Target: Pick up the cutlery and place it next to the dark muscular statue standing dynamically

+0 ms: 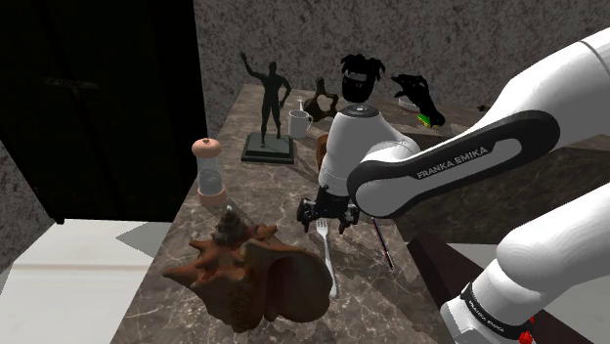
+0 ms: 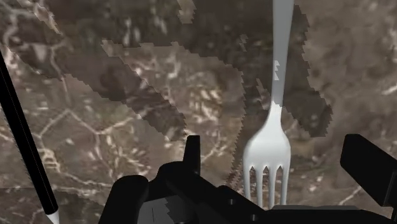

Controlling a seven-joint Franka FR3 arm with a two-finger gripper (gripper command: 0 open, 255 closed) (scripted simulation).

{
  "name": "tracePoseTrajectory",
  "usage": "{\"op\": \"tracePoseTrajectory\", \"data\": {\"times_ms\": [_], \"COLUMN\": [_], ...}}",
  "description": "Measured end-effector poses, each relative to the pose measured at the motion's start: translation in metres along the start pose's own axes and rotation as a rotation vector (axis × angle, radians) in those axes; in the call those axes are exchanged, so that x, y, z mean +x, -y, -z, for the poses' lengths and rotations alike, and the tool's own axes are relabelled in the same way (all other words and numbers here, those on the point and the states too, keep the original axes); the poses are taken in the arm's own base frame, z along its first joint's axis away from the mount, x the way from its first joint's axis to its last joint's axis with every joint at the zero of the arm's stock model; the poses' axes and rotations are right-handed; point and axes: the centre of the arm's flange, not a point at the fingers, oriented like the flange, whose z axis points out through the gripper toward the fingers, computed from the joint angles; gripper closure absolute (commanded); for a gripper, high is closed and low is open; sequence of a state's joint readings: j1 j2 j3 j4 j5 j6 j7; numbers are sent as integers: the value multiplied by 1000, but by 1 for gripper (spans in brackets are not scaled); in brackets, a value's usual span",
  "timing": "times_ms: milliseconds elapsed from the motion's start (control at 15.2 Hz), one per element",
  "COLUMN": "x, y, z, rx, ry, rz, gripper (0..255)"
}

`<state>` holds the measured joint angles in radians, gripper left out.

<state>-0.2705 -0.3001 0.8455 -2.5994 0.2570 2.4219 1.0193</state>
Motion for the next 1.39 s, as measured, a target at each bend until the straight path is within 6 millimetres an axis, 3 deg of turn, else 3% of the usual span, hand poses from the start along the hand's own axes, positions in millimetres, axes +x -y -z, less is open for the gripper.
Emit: {"op": "tracePoseTrajectory", "data": {"times_ms": [66, 132, 858, 1386], "x": [0, 0, 1, 3], "y": [0, 0, -1, -1], "z": [0, 0, 4, 42], "rx": [0, 0, -4, 0], "ry": [0, 0, -1, 0], "rz": [0, 0, -2, 0], "gripper": [0, 255, 255, 255]}}
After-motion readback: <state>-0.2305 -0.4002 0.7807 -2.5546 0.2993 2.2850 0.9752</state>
